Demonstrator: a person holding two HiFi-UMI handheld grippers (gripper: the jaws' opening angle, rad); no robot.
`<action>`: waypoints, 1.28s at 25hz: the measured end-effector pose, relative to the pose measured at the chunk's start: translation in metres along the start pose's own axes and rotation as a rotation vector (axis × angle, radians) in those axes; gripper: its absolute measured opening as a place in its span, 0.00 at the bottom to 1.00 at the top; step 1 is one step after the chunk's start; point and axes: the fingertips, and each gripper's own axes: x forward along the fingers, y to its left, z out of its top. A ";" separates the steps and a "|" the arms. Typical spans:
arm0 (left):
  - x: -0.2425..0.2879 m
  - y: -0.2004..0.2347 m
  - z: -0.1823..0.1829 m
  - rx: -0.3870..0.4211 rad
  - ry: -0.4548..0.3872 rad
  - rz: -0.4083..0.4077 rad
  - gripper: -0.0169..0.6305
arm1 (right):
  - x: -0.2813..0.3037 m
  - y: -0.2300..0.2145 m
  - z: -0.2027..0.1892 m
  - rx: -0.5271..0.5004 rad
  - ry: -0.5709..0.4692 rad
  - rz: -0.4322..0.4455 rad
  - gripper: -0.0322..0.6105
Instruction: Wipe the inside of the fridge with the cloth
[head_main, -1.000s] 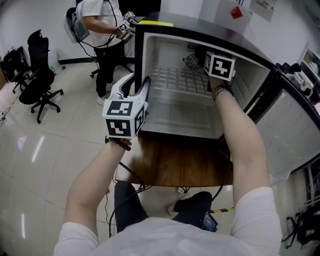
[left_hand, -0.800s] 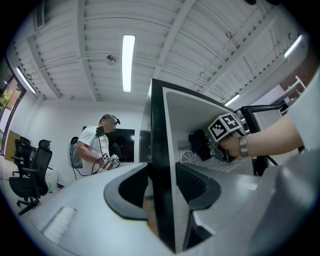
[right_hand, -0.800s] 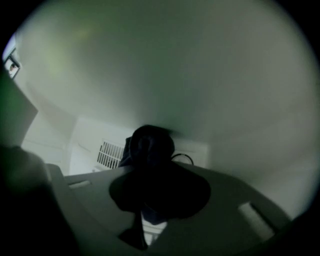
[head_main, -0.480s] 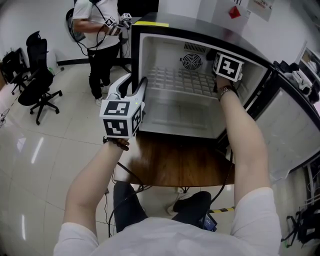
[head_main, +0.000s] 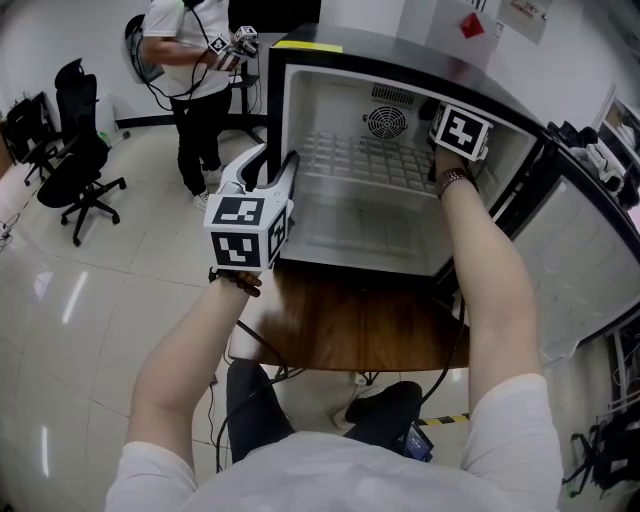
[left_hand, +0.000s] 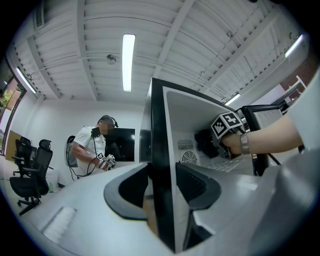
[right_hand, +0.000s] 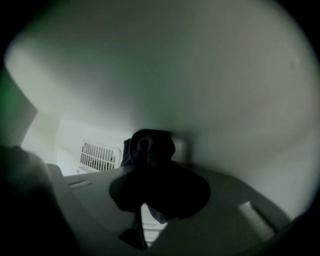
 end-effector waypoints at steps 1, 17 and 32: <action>0.000 0.000 0.000 0.000 0.001 0.001 0.26 | -0.001 0.003 -0.001 0.007 0.001 0.018 0.15; 0.004 0.000 -0.001 -0.002 0.013 0.013 0.26 | -0.068 0.092 0.011 -0.053 -0.098 0.330 0.15; 0.003 0.001 0.000 -0.002 0.011 0.017 0.26 | -0.123 0.197 -0.006 -0.071 -0.060 0.579 0.15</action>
